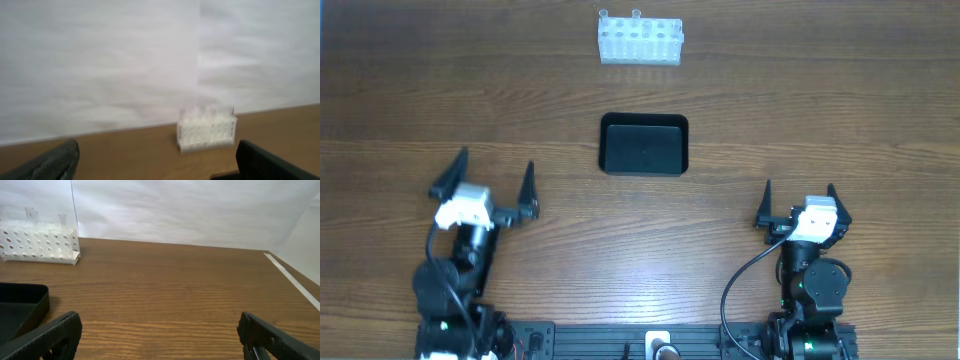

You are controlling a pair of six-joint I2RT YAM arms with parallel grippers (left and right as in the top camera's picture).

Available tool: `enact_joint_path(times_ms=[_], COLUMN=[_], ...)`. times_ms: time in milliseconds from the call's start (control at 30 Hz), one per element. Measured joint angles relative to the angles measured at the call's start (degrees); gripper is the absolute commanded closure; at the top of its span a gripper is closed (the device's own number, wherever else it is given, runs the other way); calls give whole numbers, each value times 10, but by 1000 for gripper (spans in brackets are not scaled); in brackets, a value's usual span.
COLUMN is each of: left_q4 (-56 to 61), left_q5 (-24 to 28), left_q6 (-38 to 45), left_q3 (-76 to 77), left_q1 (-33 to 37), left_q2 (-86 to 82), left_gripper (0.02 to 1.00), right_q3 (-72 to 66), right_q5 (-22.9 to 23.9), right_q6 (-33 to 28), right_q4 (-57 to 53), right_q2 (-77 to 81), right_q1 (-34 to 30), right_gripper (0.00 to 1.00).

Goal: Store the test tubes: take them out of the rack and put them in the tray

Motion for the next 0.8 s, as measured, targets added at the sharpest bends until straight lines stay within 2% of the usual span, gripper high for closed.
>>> enact_joint_path(times_ms=[200, 367, 600, 800], left_q4=[8, -21, -109, -222], left_q5=[41, 50, 22, -25], left_q6=[-19, -38, -45, -66], left_q3=[178, 349, 560, 721], left_q1=[0, -17, -62, -97], left_q2=[251, 464, 706, 844], left_gripper=[20, 18, 20, 20], right_q3=[0, 0, 0, 0], right_q5=[0, 0, 0, 0], right_q6=[1, 0, 1, 0], right_q4=[0, 0, 0, 0], right_q2=[0, 0, 0, 0], right_q1=[0, 0, 0, 0], right_gripper=[7, 9, 9, 9])
